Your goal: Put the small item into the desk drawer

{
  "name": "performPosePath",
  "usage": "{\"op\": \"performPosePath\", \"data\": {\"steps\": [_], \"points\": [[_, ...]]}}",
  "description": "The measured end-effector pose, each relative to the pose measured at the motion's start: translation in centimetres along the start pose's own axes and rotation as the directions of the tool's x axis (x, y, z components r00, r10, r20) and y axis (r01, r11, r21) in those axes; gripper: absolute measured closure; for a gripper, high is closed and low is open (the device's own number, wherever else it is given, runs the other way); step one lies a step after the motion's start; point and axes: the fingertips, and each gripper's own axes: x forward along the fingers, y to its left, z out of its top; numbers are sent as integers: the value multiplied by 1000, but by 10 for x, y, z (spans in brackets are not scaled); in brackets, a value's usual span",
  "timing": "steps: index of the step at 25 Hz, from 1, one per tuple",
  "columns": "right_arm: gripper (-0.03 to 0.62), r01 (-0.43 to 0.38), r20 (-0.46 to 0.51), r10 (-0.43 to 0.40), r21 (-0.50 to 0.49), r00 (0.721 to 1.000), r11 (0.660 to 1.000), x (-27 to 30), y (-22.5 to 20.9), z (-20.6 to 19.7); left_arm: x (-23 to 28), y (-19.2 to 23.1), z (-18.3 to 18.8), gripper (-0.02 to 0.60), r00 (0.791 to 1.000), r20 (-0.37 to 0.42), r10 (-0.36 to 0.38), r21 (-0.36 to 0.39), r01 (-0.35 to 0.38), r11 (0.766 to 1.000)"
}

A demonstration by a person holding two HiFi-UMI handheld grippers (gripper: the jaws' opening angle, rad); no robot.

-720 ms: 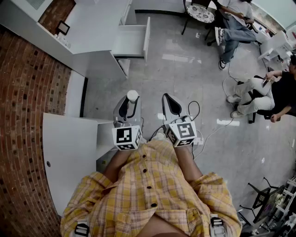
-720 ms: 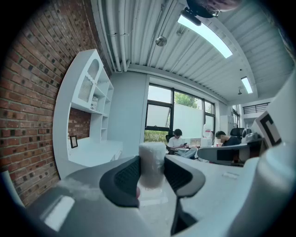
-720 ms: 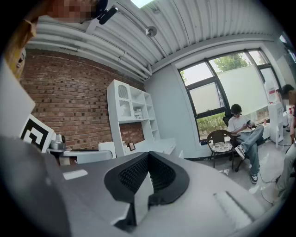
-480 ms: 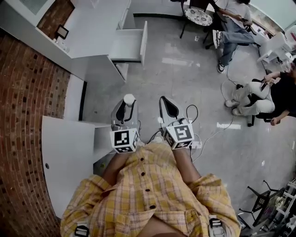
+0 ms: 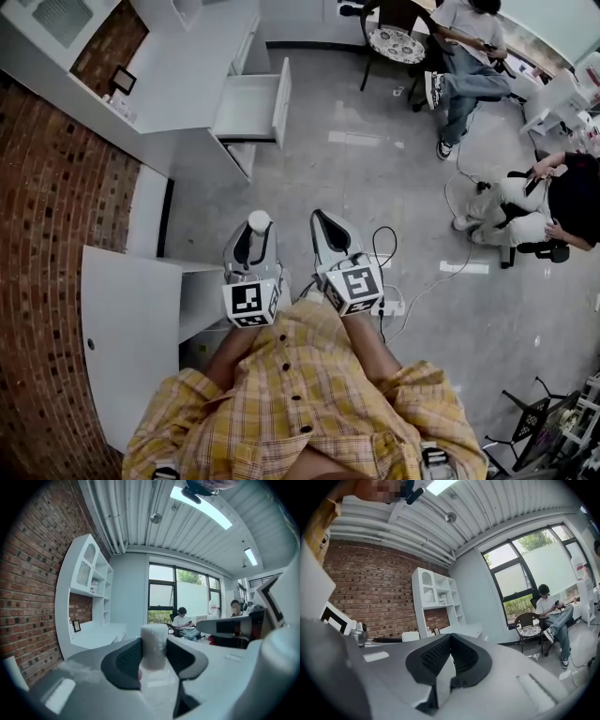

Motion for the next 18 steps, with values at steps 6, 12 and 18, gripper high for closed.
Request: {"op": "performPosePath", "data": {"steps": [6, 12, 18], "points": [[597, -12, -17, 12, -5, 1000, 1000, 7, 0, -5, 7, 3, -5, 413, 1000, -8, 0, -5, 0, 1000], [597, -22, -50, 21, -21, 999, 1000, 37, -7, -10, 35, 14, -12, 413, 1000, -13, -17, -57, 16, 998], [597, -11, -68, 8, -40, 998, 999, 93, -33, -5, 91, 42, -10, 413, 1000, -24, -7, -88, 5, 996]]}}
